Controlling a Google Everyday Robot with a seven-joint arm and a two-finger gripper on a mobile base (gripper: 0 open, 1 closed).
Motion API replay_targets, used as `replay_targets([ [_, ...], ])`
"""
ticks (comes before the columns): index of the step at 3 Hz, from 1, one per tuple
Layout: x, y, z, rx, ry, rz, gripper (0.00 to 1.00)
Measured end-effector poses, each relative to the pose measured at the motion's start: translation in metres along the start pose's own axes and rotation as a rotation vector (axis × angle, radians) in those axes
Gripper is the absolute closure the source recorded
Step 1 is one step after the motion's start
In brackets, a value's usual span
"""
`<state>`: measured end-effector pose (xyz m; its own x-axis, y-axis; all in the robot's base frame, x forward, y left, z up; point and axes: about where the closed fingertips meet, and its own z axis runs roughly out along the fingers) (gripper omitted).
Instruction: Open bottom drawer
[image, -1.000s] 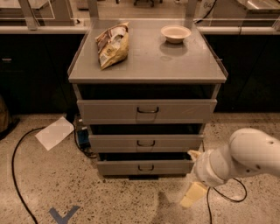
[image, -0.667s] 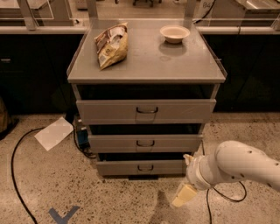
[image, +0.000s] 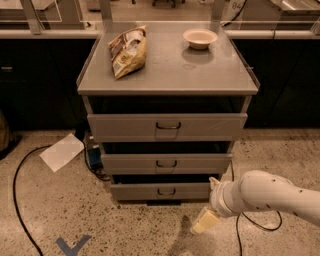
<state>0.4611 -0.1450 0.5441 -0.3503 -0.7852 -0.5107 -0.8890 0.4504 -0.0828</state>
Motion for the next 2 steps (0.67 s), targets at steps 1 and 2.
replay_targets([
  [1,0.0,0.001,0.0,-0.002,0.001,0.0,0.0],
  [2,0.009,-0.005,0.026,0.001,-0.037,0.007,0.0],
])
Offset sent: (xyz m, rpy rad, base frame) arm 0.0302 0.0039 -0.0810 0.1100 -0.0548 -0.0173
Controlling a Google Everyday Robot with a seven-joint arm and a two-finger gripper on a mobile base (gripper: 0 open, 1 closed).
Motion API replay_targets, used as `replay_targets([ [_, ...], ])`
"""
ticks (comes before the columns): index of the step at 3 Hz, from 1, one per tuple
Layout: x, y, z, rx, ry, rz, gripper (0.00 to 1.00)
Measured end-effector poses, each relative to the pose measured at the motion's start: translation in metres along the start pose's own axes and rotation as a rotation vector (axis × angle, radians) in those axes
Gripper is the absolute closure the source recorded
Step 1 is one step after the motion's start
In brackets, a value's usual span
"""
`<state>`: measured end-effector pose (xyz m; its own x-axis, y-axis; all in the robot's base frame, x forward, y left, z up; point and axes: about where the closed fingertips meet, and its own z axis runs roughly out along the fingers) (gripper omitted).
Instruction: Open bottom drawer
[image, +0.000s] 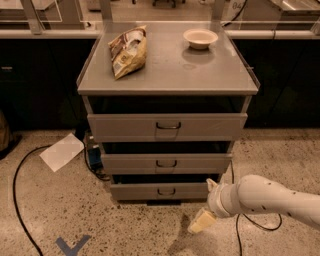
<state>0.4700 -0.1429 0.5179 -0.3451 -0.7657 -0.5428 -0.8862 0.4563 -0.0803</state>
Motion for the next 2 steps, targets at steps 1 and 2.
replay_targets([
  [1,0.006,-0.012,0.055,-0.044,-0.059,0.004,0.0],
  [2,0.01,-0.024,0.107,-0.097,-0.105,0.019,0.0],
])
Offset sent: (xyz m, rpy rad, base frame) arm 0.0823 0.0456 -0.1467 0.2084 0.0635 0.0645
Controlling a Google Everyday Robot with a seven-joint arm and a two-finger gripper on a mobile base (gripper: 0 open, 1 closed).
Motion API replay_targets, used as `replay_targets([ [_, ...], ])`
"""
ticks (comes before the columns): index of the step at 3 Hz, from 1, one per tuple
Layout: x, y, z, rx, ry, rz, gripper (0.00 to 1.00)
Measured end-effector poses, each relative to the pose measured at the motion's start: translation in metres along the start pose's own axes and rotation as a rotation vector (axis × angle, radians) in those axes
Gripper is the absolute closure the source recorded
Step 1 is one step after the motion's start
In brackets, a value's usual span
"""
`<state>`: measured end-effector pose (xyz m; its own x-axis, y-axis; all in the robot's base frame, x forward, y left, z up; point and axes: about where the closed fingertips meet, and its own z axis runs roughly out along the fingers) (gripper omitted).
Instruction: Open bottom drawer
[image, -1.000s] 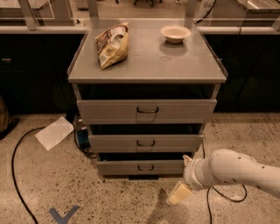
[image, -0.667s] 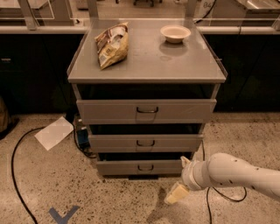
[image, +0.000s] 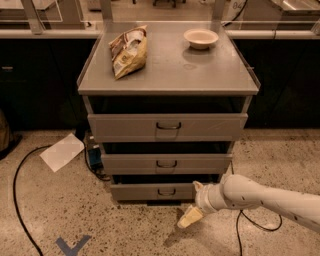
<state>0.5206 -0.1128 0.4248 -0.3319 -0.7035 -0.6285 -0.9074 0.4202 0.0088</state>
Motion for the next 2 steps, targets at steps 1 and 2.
replay_targets([
  [1,0.0103,-0.0134,0.0367,-0.084,-0.097,0.05,0.0],
  [2,0.0103,-0.0133,0.0367,-0.084,-0.097,0.05,0.0],
])
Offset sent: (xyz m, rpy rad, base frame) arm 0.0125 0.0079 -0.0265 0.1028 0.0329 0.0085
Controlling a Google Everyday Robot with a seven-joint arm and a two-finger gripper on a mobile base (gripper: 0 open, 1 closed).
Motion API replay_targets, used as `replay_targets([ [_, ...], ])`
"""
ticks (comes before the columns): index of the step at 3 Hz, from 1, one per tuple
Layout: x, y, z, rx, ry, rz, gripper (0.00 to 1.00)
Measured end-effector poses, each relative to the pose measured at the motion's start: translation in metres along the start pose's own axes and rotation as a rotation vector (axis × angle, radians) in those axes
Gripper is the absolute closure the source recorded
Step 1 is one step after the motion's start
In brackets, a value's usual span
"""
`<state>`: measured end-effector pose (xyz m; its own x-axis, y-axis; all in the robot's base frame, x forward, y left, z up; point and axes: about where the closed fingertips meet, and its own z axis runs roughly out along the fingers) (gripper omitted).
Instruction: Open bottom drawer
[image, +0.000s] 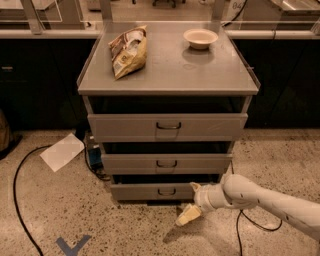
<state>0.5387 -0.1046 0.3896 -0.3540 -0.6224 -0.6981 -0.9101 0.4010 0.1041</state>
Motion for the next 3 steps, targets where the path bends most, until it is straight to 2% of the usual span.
replay_targets([
  [1,0.002,-0.007,0.031,0.017,-0.014,-0.022,0.0],
  [2,-0.008,-0.032,0.131,-0.006,-0.079,-0.079,0.0],
  [3,-0.008,-0.032,0.131,-0.006,-0.079,-0.079,0.0],
])
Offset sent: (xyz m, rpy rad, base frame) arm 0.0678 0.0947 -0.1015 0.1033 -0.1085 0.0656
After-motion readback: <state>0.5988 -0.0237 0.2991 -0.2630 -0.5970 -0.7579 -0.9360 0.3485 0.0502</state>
